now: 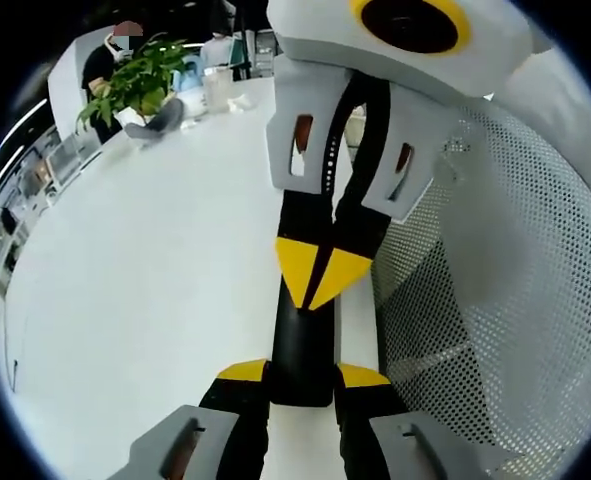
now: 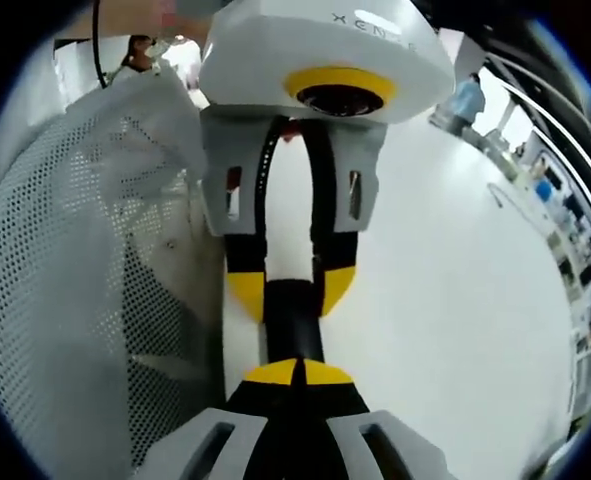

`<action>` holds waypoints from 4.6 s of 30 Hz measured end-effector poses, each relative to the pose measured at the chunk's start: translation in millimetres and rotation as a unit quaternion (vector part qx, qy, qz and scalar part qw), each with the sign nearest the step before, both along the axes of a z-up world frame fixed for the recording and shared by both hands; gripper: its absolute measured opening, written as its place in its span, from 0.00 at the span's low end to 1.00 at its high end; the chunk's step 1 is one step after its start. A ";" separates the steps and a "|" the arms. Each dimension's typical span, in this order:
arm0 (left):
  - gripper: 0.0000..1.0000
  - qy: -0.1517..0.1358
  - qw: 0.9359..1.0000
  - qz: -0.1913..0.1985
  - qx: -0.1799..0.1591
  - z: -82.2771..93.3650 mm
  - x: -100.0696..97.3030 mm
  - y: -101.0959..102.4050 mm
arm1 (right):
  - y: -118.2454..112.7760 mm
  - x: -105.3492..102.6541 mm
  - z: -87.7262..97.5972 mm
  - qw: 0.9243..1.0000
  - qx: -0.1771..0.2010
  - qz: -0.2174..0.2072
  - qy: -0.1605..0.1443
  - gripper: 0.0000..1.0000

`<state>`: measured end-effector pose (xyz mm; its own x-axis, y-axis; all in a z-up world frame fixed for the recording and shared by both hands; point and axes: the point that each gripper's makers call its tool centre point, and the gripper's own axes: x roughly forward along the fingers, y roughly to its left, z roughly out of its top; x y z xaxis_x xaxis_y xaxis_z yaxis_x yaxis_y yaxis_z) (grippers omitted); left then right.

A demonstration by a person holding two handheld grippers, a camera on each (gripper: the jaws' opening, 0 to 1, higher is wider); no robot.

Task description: Press the specified remote control buttons in sequence, fully releasing each button before pressing the next.

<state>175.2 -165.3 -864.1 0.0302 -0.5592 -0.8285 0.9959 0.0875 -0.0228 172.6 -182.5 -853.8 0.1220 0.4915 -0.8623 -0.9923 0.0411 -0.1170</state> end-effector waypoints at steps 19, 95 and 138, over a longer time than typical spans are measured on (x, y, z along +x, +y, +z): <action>0.25 -0.004 1.000 0.010 -0.016 0.1 1.3 -0.1 | 3.4 3.2 -2.8 0.998 -0.056 0.038 0.019 0.00; 0.25 -0.006 1.000 0.014 -0.015 -0.9 3.4 -1.8 | -27.8 6.5 -13.0 0.996 0.045 -0.067 0.031 0.24; 0.42 -0.027 0.967 0.213 -0.135 47.4 30.3 17.2 | -33.1 8.9 -12.2 0.990 0.085 -0.095 0.060 0.22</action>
